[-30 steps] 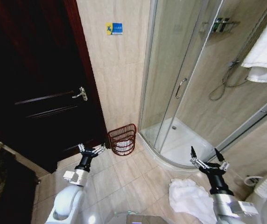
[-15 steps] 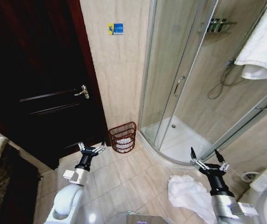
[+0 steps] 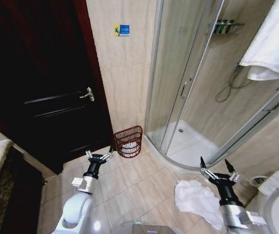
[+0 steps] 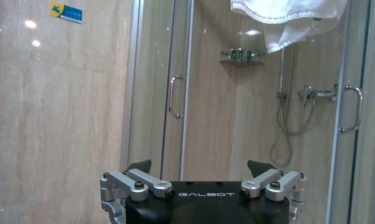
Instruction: Discard the used towel into the hamper.
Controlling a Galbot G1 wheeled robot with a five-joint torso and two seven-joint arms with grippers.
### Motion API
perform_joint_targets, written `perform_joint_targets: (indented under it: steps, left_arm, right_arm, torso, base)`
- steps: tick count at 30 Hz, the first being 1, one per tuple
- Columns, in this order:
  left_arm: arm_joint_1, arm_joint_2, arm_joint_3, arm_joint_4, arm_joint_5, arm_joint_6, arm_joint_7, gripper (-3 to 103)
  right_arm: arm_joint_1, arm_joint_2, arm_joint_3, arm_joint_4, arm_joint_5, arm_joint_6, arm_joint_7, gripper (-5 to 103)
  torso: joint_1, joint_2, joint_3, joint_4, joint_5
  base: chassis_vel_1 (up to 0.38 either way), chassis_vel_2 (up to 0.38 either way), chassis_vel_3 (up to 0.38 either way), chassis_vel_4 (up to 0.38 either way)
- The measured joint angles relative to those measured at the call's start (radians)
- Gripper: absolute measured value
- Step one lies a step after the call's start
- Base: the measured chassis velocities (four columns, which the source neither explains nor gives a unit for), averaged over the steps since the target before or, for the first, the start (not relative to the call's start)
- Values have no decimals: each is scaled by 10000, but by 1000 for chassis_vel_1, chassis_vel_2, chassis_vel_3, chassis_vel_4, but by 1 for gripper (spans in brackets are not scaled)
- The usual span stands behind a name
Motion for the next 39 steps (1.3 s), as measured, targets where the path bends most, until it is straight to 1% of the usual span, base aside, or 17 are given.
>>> perform_joint_targets:
  steps: [2, 6, 7, 9, 17, 26, 39]
  left_arm:
    - [-94, 76, 46, 51, 33, 139, -30, 100]
    - [-251, 109, 129, 121, 237, 176, -105, 100]
    - [-339, 99, 208, 212, 421, -18, -176, 100]
    - [-360, 101, 298, 275, 511, -312, -226, 100]
    - [-110, 187, 169, 52, 313, -315, -268, 100]
    - [308, 158, 63, -505, 324, -150, -344, 100]
    - [432, 31, 158, -769, 392, -70, -372, 100]
  right_arm:
    - [182, 0, 6, -128, -192, 14, 39, 100]
    - [328, 0, 6, -180, -358, 15, 100, 100]
    - [384, 0, 6, -200, -427, 7, 134, 100]
    - [434, 0, 4, -213, -569, -92, 188, 100]
    - [488, 0, 33, -227, -717, -276, 129, 100]
    - [539, 0, 190, -289, -409, -351, 136, 100]
    - [131, 0, 305, 5, 37, -148, 162, 100]
  torso:
    - [0, 0, 0, 1, 1]
    - [2, -1, 1, 2, 0]
    - [2, -1, 1, 1, 0]
    - [3, -1, 1, -2, 0]
    - [1, -1, 1, 1, -1]
    - [2, -1, 0, 0, 0]
    - [2, -1, 1, 1, 0]
  base:
    - [0, 0, 0, 0]
    - [0, 0, 0, 0]
    - [0, 0, 0, 0]
    - [0, 0, 0, 0]
    - [0, 0, 0, 0]
    - [-33, -34, 34, 29]
    - [-65, -74, 63, 69]
